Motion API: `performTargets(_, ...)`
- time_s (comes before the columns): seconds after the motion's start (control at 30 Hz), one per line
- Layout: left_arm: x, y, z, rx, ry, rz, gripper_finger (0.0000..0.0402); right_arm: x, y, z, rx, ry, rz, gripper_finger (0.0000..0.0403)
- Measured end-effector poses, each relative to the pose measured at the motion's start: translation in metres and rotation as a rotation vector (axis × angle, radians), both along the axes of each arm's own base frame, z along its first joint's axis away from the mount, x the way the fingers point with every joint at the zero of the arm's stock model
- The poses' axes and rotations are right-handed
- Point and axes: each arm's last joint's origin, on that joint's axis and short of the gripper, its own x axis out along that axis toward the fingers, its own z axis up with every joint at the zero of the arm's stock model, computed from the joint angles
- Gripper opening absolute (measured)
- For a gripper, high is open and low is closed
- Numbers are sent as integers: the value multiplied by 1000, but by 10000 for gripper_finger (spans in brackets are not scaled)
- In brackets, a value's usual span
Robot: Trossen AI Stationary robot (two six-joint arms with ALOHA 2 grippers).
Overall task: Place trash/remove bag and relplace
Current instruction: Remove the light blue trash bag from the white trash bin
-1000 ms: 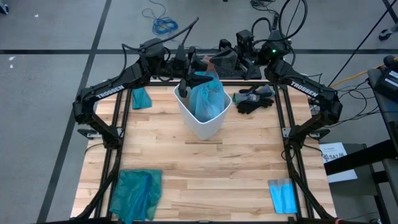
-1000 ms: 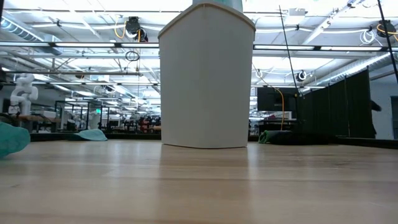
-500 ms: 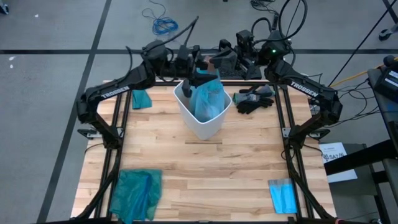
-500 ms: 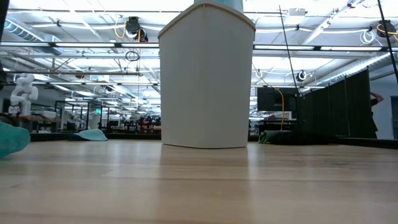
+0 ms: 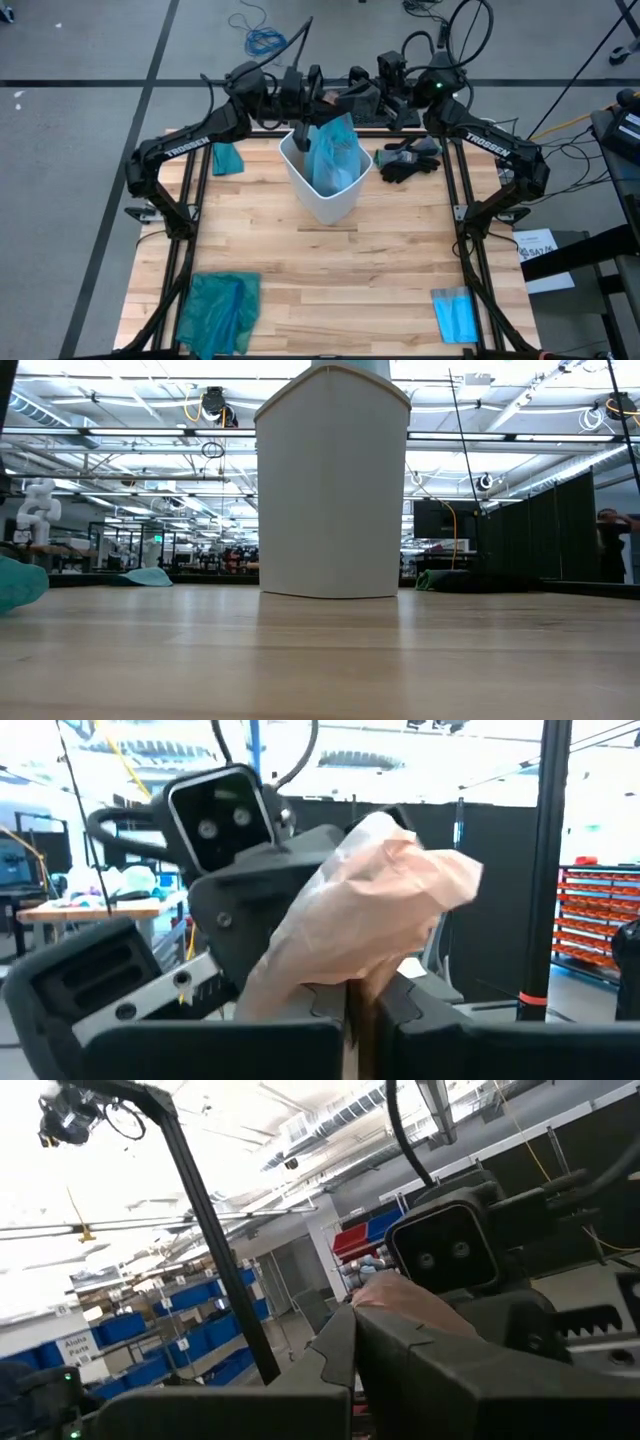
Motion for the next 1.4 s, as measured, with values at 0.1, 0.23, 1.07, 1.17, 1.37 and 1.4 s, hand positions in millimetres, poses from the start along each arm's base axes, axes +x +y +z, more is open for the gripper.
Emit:
performTargets(0.1, -3, -1, 8, 12, -10, -15, 3, -1, 0, 2, 11, -12, -2, 0)
performTargets(0.23, -13, -6, 27, 43, -33, -29, 1, -6, 3, 10, -23, -112, 15, 22)
performTargets(1.07, -155, -67, 163, 278, -408, -131, 0, -17, -23, -33, 28, 361, -201, 158)
performTargets(1.17, -172, -74, 168, 294, -434, -141, 0, -19, -26, -46, 21, 483, -289, 152)
performTargets(1.37, -196, -85, 174, 307, -471, -195, 0, -25, -28, -69, 4, 717, -393, 151)
performTargets(1.4, -198, -86, 174, 303, -466, -197, 0, -26, -28, -71, 5, 739, -392, 151)
